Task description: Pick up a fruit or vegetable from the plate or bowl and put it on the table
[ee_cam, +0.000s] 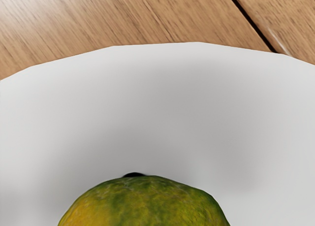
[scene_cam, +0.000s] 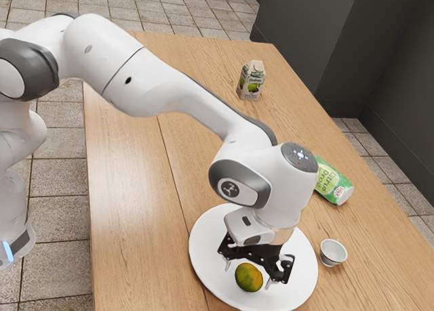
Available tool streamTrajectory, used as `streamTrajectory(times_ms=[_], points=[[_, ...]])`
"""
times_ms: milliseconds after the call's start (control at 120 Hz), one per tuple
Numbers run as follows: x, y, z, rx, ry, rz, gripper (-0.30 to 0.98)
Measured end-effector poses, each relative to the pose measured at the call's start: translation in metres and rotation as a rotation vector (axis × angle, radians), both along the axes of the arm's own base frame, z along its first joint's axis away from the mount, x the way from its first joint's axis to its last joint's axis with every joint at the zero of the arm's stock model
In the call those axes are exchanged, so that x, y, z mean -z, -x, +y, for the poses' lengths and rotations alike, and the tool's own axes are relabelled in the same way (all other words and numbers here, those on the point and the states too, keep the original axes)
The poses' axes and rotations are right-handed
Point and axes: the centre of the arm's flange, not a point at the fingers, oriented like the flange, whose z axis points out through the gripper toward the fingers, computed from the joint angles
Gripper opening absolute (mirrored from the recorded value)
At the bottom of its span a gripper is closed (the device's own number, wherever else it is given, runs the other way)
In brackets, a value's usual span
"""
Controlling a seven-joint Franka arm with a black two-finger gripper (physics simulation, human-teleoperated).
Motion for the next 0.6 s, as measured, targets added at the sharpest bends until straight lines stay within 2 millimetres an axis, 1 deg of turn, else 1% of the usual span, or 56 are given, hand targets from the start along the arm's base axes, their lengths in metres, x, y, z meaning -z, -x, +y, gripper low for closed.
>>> streamTrajectory(times_ms=[292, 508, 533, 600], points=[[0.0021, -0.0013, -0.0001, -0.001, 0.003, -0.002, 0.69], [0.0031, -0.0017, -0.0001, -0.005, 0.005, 0.000, 0.65], [0.0032, -0.0017, -0.0003, -0.006, 0.005, 0.000, 0.63], [0.0007, -0.0015, -0.0015, -0.007, 0.010, -0.003, 0.49]])
